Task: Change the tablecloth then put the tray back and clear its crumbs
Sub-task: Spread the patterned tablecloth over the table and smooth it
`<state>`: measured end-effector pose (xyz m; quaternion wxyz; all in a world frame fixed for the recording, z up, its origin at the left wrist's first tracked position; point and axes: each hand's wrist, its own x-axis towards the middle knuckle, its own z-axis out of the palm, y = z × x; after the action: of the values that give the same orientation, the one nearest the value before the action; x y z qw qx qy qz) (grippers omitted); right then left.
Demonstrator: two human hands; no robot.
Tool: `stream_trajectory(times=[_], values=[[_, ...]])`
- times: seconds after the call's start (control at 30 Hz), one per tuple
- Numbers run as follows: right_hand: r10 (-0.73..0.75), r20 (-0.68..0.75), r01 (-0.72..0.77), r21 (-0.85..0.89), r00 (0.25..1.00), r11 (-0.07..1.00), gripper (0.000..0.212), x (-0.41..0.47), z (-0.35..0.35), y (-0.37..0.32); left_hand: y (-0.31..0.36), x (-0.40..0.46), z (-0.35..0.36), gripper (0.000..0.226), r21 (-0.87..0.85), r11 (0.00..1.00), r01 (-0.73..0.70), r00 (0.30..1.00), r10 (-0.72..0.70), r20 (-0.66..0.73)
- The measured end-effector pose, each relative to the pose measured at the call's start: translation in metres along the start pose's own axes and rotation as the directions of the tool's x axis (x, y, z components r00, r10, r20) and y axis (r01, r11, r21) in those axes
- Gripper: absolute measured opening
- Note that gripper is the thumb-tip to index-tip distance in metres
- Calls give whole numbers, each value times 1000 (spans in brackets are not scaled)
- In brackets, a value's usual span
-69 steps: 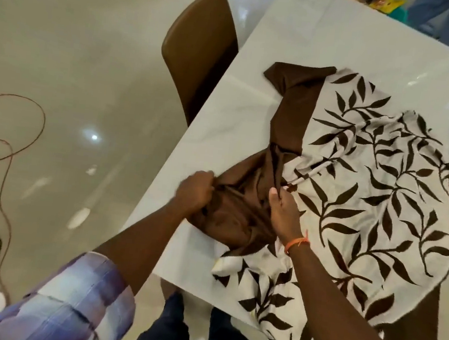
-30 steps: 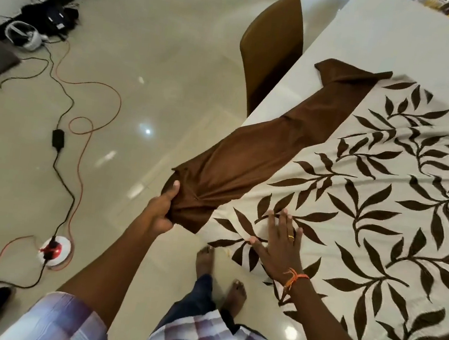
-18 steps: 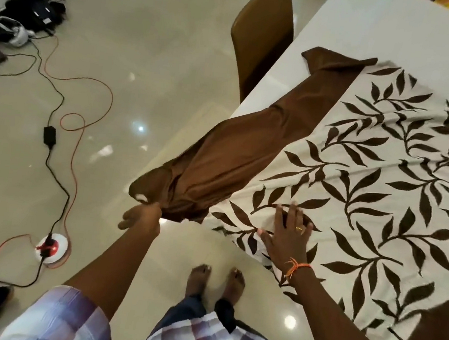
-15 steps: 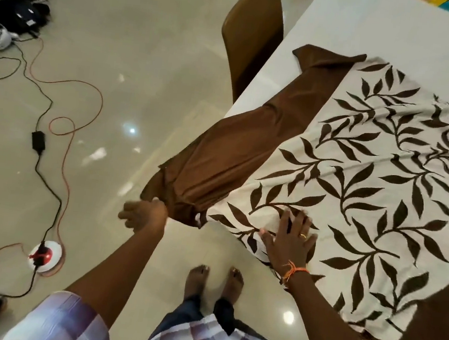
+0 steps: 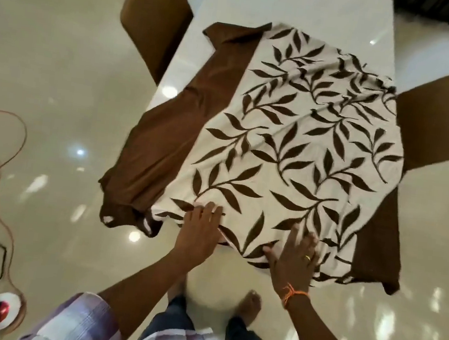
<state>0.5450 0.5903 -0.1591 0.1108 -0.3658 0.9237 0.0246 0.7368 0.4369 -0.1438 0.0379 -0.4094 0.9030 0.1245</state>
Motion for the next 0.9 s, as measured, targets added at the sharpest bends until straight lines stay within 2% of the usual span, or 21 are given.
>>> stream_trajectory(times=[0.13,0.23,0.3,0.37,0.4,0.43,0.5,0.57,0.73,0.8,0.9], values=[[-108,-52,113,98,993,989,90,-1,-7,40,1,-12,0,91,259,962,-82,991,51,125],[-138,-112,152,131,984,980,86,14,-29,83,13,-28,4,96,363,930,-57,978,-22,209],[-78,-81,89,144,994,986,88,25,-39,123,41,-30,3,85,406,914,21,983,-93,160],[-29,-20,31,137,999,990,92,38,-42,161,78,-24,2,50,434,895,98,990,-133,51],[-25,6,24,107,1000,994,94,44,-42,183,105,-18,-3,26,400,910,107,993,-114,-7],[-47,27,45,72,999,996,95,48,-41,205,134,-9,-5,18,331,937,113,993,-113,-19],[-140,34,139,15,990,990,95,54,-44,241,191,15,-13,20,238,954,182,977,-202,62],[-218,1,218,-15,976,976,92,57,-49,269,243,40,-8,16,182,965,191,977,-204,57],[-202,-53,202,3,978,979,65,89,-66,320,356,104,10,23,70,998,2,996,4,-91],[-209,-58,210,15,976,978,51,113,-73,340,391,134,17,29,82,996,-37,989,48,-138],[-213,-33,214,26,977,977,34,160,-86,371,436,185,23,26,63,997,-45,986,54,-158]])
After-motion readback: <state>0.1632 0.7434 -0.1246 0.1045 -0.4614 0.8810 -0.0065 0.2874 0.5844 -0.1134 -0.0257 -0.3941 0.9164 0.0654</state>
